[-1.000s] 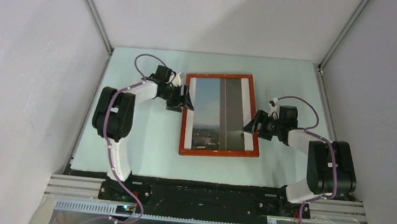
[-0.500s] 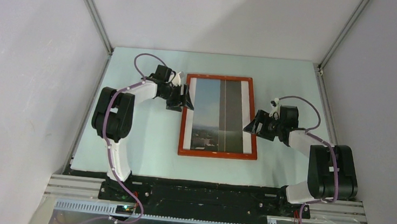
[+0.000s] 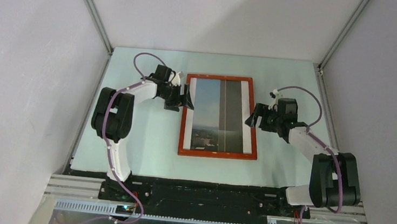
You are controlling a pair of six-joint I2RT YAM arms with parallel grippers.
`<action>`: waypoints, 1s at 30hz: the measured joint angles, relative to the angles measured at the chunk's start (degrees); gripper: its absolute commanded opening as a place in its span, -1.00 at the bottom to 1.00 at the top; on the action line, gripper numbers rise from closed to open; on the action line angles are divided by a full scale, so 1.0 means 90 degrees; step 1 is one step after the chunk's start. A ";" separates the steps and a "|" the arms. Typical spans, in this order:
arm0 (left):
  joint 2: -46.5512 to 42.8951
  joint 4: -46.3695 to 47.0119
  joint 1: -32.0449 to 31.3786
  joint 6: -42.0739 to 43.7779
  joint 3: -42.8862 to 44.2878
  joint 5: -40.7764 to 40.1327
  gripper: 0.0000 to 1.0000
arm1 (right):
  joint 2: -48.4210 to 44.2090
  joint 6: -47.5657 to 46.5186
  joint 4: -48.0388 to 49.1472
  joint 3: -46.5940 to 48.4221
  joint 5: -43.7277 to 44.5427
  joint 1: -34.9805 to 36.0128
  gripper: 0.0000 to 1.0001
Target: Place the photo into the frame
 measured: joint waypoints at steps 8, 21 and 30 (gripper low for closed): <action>-0.0102 -0.0061 0.0000 0.0015 0.0000 -0.0129 0.84 | 0.0945 -0.0160 -0.0440 0.0920 0.0189 -0.0068 0.73; -0.0085 -0.0109 -0.0002 0.0012 0.0000 -0.0126 0.84 | 0.1902 -0.0250 -0.0840 0.1372 -0.0646 -0.0255 0.61; 0.0012 -0.0117 -0.0002 0.0012 0.0000 -0.0112 0.82 | 0.2157 -0.0228 -0.0857 0.1479 -0.1350 -0.0279 0.54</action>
